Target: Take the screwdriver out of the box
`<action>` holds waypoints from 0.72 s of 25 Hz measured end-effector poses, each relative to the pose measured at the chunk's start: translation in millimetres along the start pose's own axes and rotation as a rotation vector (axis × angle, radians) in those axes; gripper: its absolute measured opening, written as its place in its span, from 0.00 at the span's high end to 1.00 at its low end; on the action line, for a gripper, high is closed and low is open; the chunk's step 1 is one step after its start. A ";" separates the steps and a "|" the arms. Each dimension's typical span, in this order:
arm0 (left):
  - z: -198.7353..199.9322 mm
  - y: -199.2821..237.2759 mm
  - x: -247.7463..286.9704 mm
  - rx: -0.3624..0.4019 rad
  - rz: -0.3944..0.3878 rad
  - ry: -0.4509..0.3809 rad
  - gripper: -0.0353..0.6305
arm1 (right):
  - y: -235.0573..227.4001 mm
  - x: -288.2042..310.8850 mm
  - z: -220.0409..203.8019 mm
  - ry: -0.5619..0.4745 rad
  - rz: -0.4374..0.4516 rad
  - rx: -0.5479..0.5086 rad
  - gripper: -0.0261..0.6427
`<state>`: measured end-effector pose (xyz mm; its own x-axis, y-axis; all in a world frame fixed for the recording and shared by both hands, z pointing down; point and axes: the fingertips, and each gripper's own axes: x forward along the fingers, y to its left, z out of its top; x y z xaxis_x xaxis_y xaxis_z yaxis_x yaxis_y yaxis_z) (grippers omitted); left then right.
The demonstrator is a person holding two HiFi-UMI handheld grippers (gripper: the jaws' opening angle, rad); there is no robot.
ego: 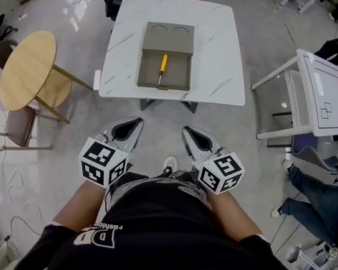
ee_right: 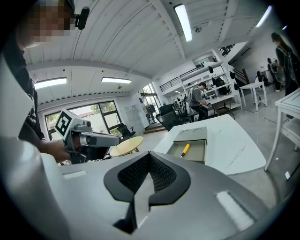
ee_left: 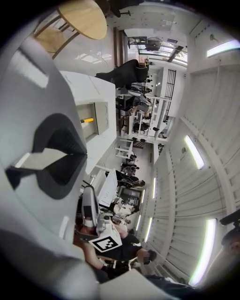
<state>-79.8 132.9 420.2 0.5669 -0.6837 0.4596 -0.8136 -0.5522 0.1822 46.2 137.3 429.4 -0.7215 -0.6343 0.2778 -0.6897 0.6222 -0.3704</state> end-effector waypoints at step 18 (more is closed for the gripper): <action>14.4 -4.5 34.4 -0.019 0.066 0.009 0.86 | -39.3 14.9 13.9 0.013 0.085 0.004 0.97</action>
<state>-54.8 104.9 422.7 0.5108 -0.7138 0.4791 -0.8515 -0.4969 0.1675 63.5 97.0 435.8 -0.7783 -0.5730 0.2569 -0.6256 0.6719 -0.3966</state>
